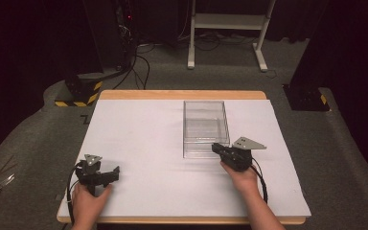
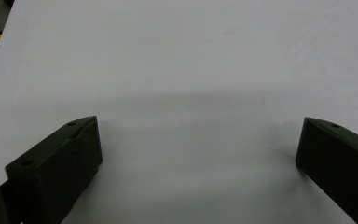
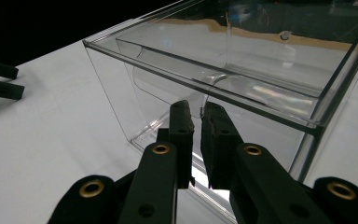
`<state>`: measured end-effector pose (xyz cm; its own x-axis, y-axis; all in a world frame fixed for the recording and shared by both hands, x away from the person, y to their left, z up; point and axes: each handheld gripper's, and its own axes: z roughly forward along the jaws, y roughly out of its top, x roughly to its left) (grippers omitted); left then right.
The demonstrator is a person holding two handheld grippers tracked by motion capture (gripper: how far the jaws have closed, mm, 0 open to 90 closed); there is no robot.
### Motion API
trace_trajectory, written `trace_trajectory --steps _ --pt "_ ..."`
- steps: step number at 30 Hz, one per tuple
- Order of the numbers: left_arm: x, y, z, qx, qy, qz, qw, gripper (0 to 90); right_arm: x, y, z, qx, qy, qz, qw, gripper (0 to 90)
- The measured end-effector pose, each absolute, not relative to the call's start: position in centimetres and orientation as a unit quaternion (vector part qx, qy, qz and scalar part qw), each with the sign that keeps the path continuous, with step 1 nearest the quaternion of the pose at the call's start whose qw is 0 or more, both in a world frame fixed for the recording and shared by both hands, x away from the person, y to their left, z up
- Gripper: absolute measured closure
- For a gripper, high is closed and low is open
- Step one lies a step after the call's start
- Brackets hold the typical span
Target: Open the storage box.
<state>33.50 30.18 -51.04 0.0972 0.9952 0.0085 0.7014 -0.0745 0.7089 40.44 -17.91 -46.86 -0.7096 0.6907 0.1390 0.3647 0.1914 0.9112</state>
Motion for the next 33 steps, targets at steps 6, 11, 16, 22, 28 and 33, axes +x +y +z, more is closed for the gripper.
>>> trace_trajectory --steps 6,11,16,22,28,33 --pt "33.5 30.2 -51.0 0.685 0.619 0.261 0.282 0.3 40.8 -18.2 -47.0 0.345 0.756 0.540 0.136 82.4" --pt "33.5 30.2 -51.0 0.685 0.619 0.261 0.282 0.3 41.0 -18.0 -47.0 0.341 0.756 0.543 0.134 79.2" --pt "33.5 30.2 -51.0 0.685 0.619 0.261 0.282 0.4 41.3 -18.0 -47.1 0.333 0.755 0.551 0.128 79.0" --pt "33.5 30.2 -51.0 0.685 0.619 0.261 0.282 0.3 41.3 -18.5 -47.0 0.323 0.760 0.552 0.118 82.4" --pt "33.5 30.2 -51.0 0.685 0.619 0.261 0.282 0.3 40.8 -18.8 -47.1 0.317 0.759 0.557 0.112 83.1" --pt "33.5 30.2 -51.0 0.685 0.619 0.261 0.282 0.3 40.0 -19.0 -47.2 0.314 0.760 0.557 0.114 83.5"
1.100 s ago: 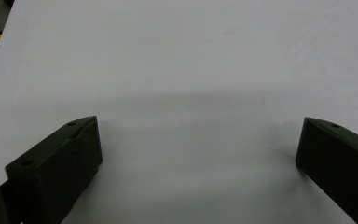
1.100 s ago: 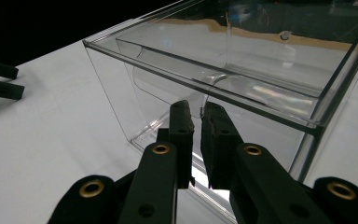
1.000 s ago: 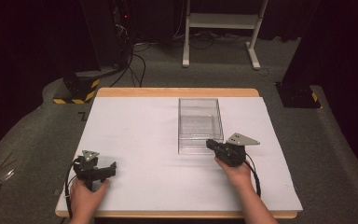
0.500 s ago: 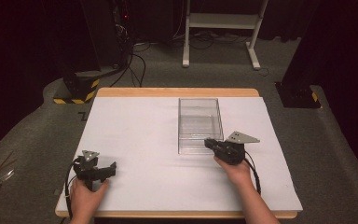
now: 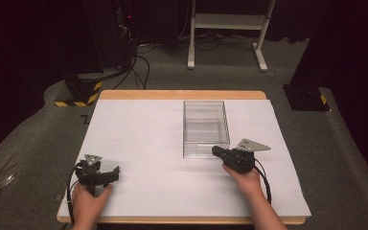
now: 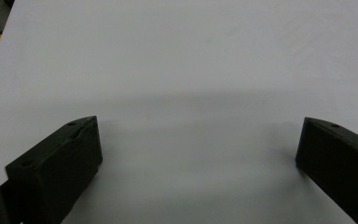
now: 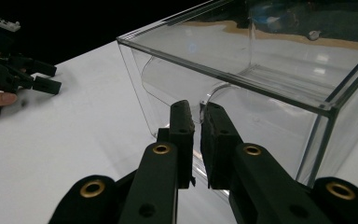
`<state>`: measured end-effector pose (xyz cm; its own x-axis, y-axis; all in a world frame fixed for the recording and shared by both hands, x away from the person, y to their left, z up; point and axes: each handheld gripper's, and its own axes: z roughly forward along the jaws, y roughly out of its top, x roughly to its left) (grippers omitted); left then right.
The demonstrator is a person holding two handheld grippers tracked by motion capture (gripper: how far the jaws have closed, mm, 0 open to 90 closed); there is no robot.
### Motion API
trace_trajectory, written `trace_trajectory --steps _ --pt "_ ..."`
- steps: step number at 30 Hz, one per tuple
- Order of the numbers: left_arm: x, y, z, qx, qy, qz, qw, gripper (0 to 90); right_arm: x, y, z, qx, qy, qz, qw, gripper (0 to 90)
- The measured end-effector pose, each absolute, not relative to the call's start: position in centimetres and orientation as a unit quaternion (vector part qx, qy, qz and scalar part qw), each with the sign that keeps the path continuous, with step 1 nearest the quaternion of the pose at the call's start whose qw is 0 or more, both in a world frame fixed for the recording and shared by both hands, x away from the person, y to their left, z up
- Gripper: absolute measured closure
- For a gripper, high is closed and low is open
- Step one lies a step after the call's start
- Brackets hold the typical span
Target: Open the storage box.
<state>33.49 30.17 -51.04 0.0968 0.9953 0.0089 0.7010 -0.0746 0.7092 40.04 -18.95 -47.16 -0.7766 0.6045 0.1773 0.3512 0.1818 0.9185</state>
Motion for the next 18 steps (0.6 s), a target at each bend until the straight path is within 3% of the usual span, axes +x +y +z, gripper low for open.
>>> trace_trajectory --steps 18 --pt "33.5 30.2 -51.0 0.685 0.619 0.261 0.282 0.3 38.2 -19.3 -47.0 0.310 0.764 0.555 0.109 85.3"
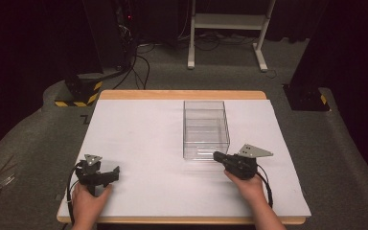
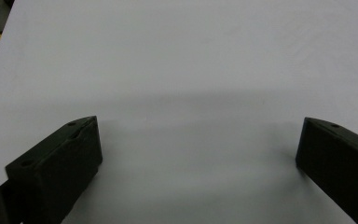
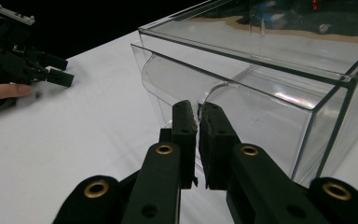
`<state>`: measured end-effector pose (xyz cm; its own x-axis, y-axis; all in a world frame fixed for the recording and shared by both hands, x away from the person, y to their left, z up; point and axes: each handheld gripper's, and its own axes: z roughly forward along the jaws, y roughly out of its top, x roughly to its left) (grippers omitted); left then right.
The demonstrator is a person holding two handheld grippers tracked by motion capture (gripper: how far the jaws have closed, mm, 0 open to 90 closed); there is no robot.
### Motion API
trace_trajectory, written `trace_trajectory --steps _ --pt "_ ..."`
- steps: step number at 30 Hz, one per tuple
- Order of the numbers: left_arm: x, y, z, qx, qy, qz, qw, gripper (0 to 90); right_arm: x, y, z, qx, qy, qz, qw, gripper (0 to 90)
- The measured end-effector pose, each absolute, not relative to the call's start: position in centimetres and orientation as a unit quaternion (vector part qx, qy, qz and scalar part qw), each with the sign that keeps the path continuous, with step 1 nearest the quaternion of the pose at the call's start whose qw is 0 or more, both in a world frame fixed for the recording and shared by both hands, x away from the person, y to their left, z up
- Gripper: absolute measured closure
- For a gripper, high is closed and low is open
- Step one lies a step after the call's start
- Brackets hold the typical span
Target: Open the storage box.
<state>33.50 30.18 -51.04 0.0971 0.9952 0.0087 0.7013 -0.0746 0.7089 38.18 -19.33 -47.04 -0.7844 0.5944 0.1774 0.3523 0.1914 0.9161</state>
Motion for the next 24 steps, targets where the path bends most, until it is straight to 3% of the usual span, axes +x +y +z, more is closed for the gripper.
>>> trace_trajectory --steps 24 --pt "33.5 30.2 -51.0 0.685 0.619 0.261 0.282 0.3 36.2 -19.7 -47.0 0.299 0.768 0.557 0.100 86.3"
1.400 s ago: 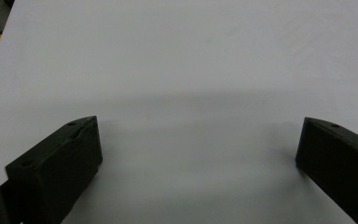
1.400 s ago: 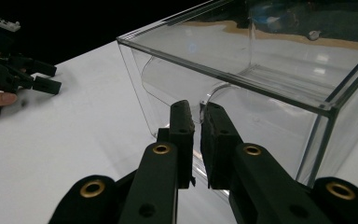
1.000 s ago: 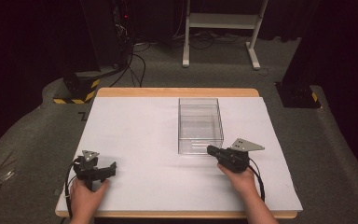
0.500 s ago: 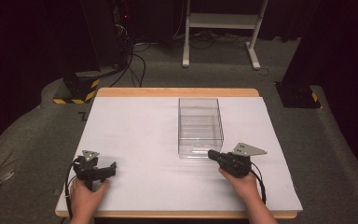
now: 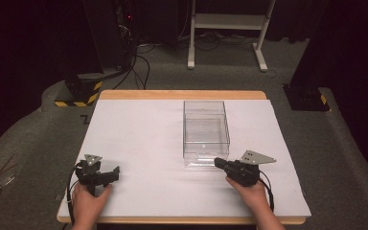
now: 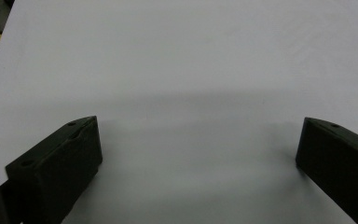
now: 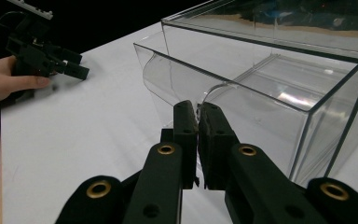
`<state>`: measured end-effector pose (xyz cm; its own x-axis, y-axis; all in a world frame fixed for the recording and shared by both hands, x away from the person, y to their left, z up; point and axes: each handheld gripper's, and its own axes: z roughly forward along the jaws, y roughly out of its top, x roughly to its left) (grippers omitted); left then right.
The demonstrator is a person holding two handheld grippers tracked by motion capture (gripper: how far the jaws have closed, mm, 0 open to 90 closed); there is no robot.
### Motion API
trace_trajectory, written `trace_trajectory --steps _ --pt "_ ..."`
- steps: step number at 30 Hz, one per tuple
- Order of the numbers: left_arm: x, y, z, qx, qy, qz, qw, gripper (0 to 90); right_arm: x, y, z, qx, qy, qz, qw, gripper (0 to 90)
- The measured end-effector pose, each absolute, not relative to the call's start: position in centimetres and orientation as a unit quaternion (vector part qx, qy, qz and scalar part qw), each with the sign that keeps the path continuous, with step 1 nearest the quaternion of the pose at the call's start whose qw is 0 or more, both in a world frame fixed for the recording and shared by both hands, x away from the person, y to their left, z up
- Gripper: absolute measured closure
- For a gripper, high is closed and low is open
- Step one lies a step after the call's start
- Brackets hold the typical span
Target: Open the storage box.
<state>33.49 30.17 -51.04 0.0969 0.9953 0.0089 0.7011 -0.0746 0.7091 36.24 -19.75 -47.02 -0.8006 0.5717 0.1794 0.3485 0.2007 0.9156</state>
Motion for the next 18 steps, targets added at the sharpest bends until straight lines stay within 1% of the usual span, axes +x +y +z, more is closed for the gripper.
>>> trace_trajectory --steps 11,14,16,18 --pt "33.5 30.2 -51.0 0.685 0.619 0.261 0.282 0.3 34.8 -20.0 -47.0 0.293 0.771 0.557 0.096 86.7" --pt "33.5 30.2 -51.0 0.685 0.619 0.261 0.282 0.3 34.5 -20.1 -47.0 0.295 0.769 0.559 0.095 87.5" --pt "33.5 30.2 -51.0 0.685 0.619 0.261 0.282 0.4 34.2 -20.5 -47.1 0.299 0.762 0.566 0.095 90.0" --pt "33.5 30.2 -51.0 0.685 0.619 0.261 0.282 0.3 34.1 -20.7 -47.1 0.302 0.758 0.571 0.090 90.0"
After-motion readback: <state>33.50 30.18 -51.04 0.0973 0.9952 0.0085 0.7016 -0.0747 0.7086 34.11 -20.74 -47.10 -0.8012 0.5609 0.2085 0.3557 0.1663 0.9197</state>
